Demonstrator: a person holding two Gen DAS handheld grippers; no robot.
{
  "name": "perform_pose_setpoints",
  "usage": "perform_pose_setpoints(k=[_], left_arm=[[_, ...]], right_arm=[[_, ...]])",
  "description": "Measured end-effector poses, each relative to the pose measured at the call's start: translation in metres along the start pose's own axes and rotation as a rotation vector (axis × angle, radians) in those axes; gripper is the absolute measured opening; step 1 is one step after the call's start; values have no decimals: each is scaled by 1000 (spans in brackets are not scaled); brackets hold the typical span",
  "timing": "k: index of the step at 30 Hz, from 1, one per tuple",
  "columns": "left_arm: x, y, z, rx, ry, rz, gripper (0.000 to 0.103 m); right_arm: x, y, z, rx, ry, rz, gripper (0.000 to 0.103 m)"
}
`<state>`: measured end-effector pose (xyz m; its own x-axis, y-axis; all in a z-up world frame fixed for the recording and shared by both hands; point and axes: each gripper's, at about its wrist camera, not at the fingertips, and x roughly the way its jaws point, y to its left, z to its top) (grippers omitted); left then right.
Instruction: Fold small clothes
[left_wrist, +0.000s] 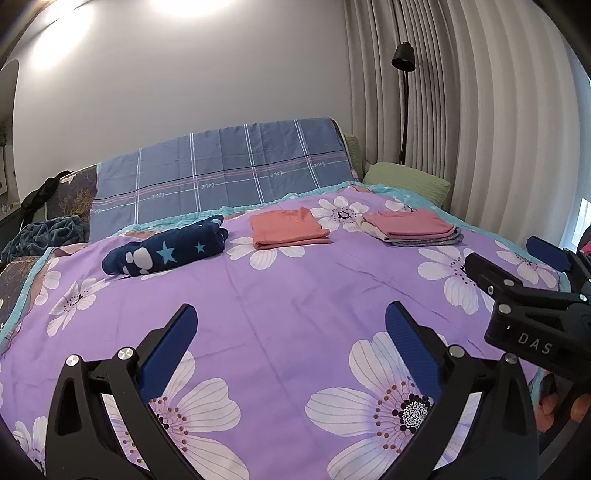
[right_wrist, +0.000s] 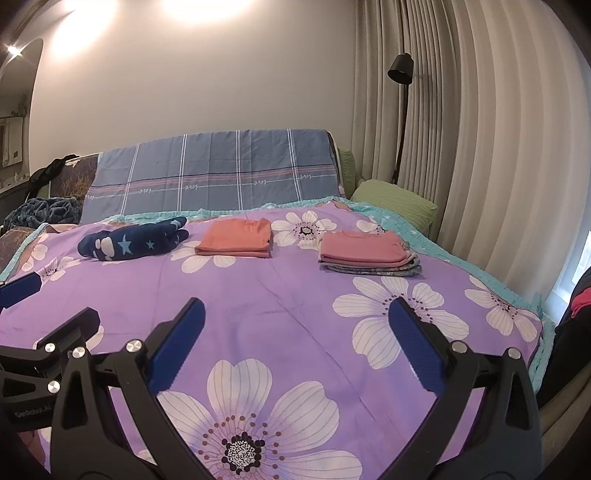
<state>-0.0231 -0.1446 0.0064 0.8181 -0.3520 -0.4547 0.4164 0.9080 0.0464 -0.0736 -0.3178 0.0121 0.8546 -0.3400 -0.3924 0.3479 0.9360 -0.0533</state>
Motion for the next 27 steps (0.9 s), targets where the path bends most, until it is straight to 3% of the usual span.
perform_pose_setpoints(k=[27], left_arm=[[6, 0, -3, -5, 20, 12, 102]], right_arm=[[1, 1, -3, -12, 10, 2, 101]])
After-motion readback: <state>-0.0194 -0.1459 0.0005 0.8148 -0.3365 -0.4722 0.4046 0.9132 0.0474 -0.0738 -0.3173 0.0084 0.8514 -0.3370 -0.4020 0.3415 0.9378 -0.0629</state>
